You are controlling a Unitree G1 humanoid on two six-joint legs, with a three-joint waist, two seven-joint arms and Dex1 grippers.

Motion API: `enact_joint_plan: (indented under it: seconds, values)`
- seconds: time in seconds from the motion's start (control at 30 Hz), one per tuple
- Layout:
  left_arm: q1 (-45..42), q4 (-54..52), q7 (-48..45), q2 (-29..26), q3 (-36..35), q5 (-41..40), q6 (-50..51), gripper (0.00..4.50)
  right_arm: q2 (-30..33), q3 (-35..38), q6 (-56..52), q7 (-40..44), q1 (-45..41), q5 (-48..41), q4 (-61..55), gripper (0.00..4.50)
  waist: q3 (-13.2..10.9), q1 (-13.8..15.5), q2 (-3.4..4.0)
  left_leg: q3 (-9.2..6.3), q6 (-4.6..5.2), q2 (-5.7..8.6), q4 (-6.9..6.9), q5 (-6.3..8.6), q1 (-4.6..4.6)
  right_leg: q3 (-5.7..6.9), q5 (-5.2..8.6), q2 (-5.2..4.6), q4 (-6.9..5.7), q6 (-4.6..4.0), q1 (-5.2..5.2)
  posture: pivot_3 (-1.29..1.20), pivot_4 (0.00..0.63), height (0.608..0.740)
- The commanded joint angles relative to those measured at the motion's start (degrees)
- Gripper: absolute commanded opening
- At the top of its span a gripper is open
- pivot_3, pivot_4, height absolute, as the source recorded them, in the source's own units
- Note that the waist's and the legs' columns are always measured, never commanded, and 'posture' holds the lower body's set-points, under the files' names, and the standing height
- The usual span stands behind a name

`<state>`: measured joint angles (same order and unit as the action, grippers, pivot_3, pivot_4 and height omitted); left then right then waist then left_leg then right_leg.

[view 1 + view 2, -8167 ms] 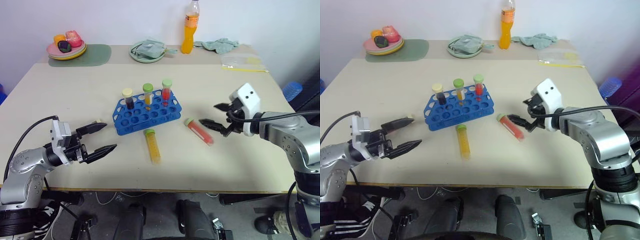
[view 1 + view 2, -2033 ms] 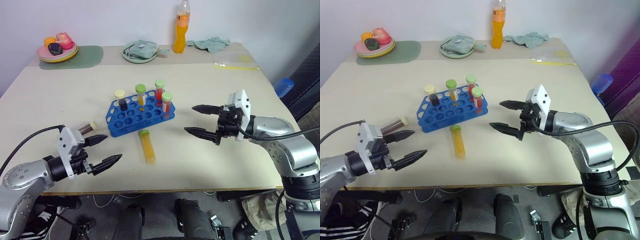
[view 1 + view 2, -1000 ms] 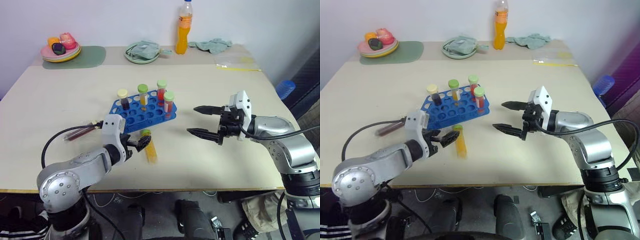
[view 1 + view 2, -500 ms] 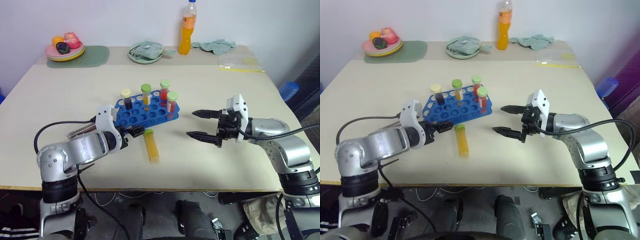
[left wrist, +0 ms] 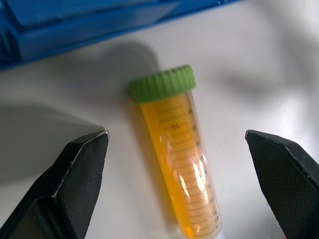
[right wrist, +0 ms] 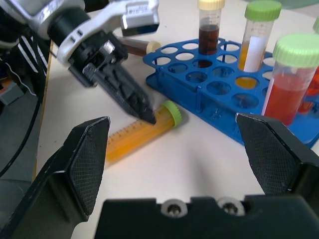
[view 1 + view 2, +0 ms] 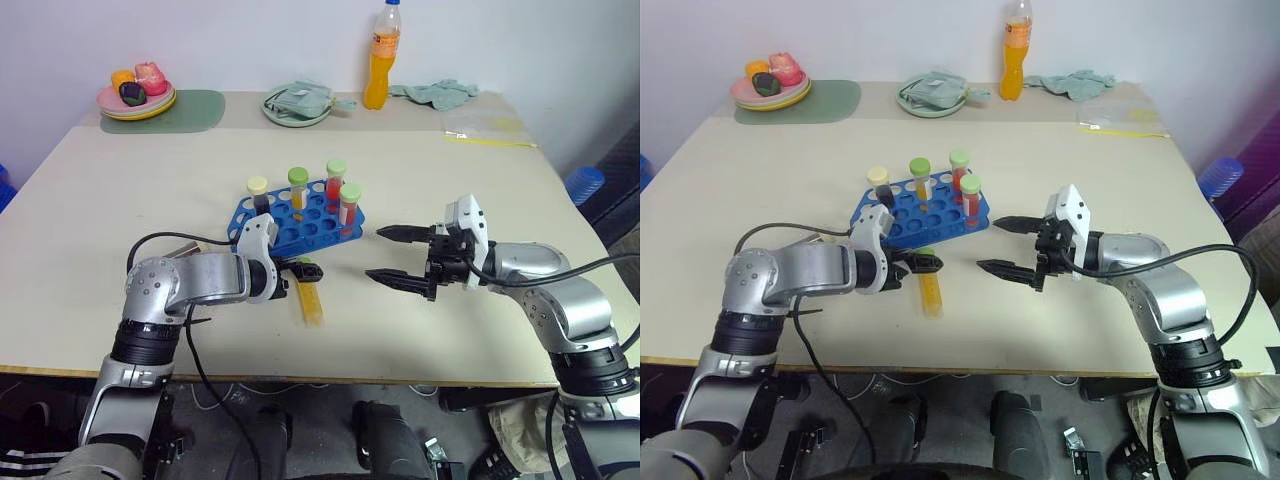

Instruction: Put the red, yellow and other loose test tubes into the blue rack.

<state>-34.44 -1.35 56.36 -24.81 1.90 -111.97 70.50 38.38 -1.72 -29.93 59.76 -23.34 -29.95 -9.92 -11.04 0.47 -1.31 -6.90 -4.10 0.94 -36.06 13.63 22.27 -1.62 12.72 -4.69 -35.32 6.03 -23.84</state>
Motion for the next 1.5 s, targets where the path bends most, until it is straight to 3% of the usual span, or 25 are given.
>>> enact_joint_plan:
  seconds: [0.03,0.47,0.6,0.77,1.1,1.5]
  values:
    - [-0.58,0.47,-0.49,0.64,2.38,-1.03,0.89,4.50,-0.67,0.87,-0.96,-0.98,-1.86,-1.17,-2.35,4.47,0.00,0.05,0.00,0.00,0.00,0.00,0.01,0.00,0.00,0.00,0.00,-0.01,0.01,0.00,0.00,0.00,0.150,0.740]
    - [-9.51,16.54,-0.46,2.82,4.47,-1.03,5.72,4.50,-0.96,0.78,-4.10,-1.42,-1.46,-2.07,-5.24,4.47,0.02,0.29,0.03,-0.02,0.00,0.05,-0.03,0.00,-0.02,0.00,-0.02,-0.03,0.08,0.11,0.11,0.00,0.150,0.740]
    - [-8.30,16.64,-1.44,3.94,4.77,-1.03,7.17,3.30,-0.99,1.30,-3.72,-1.96,-0.25,-2.06,-5.77,4.50,0.02,0.33,0.03,-0.03,0.00,0.06,-0.03,0.00,-0.06,0.00,-0.02,-0.04,0.11,0.12,0.17,0.00,0.150,0.740]
    - [-7.18,15.99,-1.48,3.34,4.28,-1.03,7.63,0.91,-0.65,1.87,-3.44,-2.36,0.75,-2.23,-6.33,4.50,0.02,0.21,0.03,-0.03,-0.01,0.11,-0.01,0.00,-0.04,0.00,-0.01,-0.10,0.16,0.15,0.17,0.00,0.150,0.740]
    - [-7.07,16.15,-2.63,1.27,3.35,-1.03,8.52,0.91,-0.95,1.69,-2.28,-2.21,0.19,-1.69,-4.66,4.50,0.02,-0.01,0.03,-0.04,-0.01,0.11,0.02,0.00,-0.05,0.00,0.00,-0.09,0.15,0.15,0.15,0.00,0.150,0.740]
    - [-11.57,17.23,-21.64,-21.83,8.05,-1.03,17.46,0.91,-1.26,1.29,0.61,-1.51,1.08,-0.72,-2.67,4.50,-0.02,-1.32,0.04,-0.04,0.00,0.10,0.11,0.00,0.03,0.00,0.02,-0.09,0.13,0.17,0.00,0.00,0.150,0.740]
